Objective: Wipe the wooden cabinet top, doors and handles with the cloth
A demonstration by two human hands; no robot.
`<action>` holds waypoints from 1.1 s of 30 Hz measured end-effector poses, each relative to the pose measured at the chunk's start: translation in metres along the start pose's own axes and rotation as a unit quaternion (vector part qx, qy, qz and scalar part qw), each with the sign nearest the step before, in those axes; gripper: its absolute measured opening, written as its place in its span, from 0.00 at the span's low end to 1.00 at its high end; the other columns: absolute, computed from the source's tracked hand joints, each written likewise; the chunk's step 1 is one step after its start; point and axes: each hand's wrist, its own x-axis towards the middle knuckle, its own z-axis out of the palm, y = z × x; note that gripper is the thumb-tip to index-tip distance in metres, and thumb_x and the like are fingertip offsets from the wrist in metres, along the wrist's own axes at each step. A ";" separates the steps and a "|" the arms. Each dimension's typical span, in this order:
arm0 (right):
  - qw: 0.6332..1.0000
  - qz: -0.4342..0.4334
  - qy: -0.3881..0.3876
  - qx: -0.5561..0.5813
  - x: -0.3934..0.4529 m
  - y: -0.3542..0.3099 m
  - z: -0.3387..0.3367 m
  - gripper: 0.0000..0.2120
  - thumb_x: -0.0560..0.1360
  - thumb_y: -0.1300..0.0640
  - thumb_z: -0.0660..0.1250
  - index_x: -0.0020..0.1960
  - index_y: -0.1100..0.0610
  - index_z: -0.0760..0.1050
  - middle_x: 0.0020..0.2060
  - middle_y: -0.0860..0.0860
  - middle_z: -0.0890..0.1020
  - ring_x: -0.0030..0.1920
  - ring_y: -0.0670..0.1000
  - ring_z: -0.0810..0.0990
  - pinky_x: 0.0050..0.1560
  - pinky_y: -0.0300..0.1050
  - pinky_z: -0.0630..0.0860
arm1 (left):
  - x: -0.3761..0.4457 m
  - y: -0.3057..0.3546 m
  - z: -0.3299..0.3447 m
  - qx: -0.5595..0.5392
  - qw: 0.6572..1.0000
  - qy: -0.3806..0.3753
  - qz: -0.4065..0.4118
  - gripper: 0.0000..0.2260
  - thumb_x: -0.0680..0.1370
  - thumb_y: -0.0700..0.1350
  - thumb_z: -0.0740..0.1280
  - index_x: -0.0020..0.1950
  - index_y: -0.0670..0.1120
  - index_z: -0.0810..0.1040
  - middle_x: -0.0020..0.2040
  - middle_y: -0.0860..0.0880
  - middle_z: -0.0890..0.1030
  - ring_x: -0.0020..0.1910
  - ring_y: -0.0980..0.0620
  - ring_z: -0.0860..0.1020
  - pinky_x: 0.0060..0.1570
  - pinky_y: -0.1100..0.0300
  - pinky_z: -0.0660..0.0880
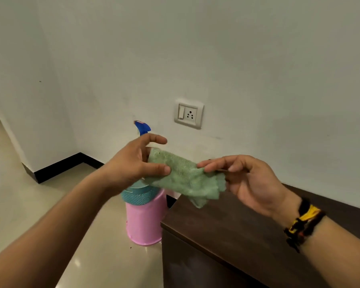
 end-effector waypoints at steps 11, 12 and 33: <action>0.960 0.071 0.073 -0.262 0.018 0.023 -0.025 0.16 0.82 0.54 0.60 0.51 0.61 0.84 0.49 0.53 0.87 0.52 0.50 0.85 0.58 0.49 0.79 | 0.053 -0.045 -0.069 0.488 0.830 0.262 0.070 0.13 0.69 0.40 0.71 0.53 0.47 0.78 0.44 0.47 0.82 0.42 0.44 0.79 0.39 0.55 0.77; 0.958 0.075 0.078 -0.267 0.017 0.025 -0.026 0.15 0.82 0.54 0.61 0.51 0.61 0.84 0.49 0.53 0.88 0.52 0.51 0.85 0.57 0.49 0.79 | 0.058 -0.059 -0.067 0.536 0.802 0.255 0.069 0.12 0.71 0.42 0.69 0.54 0.46 0.76 0.44 0.46 0.81 0.42 0.43 0.78 0.40 0.51 0.77; 0.943 0.106 0.086 -0.304 0.008 0.043 -0.056 0.14 0.81 0.53 0.63 0.50 0.58 0.85 0.48 0.50 0.87 0.54 0.52 0.84 0.54 0.46 0.78 | 0.113 -0.163 -0.055 0.707 0.679 0.162 -0.112 0.12 0.75 0.47 0.71 0.56 0.45 0.78 0.43 0.46 0.80 0.41 0.45 0.80 0.37 0.53 0.77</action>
